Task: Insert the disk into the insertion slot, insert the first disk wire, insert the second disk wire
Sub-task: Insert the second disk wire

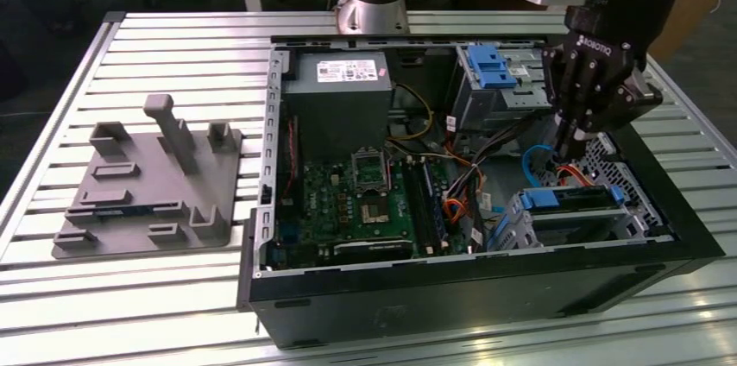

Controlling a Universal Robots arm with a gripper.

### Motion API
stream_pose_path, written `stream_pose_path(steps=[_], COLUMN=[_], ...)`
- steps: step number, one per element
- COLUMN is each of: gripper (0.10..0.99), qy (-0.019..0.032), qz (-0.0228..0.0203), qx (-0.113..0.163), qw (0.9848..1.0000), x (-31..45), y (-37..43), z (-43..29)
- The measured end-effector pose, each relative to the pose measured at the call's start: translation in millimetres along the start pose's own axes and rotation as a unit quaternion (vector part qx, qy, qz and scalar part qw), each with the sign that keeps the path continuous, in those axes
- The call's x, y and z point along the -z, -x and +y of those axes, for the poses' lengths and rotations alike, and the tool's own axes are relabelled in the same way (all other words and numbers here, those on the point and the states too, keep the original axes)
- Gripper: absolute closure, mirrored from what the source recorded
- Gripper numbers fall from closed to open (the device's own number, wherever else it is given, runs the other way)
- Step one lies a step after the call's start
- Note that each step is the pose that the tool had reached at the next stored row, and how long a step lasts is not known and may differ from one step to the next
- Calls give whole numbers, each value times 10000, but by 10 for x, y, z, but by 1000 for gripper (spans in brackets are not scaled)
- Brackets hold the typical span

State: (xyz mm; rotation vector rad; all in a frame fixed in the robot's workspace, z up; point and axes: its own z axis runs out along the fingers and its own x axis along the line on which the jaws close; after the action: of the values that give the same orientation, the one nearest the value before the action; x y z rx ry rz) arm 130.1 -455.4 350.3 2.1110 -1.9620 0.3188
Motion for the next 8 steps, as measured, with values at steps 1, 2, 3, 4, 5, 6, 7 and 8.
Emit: stream_pose_path(steps=[1,2,3,4,5,6,7,8], gripper=[878,878,878,878,878,878,894,894], qy=[0,0,0,0,0,0,0,0], qz=[0,1,2,2,1,1,1,1], qx=[0,0,0,0,0,0,0,0], qw=[10000,10000,10000,10000,10000,10000,10000,10000], x=[-5,-7,-9,-11,-13,-14,-15,-16], y=[1,2,3,3,4,4,5,5], z=[-2,-2,-2,-3,-3,-3,-3,-3])
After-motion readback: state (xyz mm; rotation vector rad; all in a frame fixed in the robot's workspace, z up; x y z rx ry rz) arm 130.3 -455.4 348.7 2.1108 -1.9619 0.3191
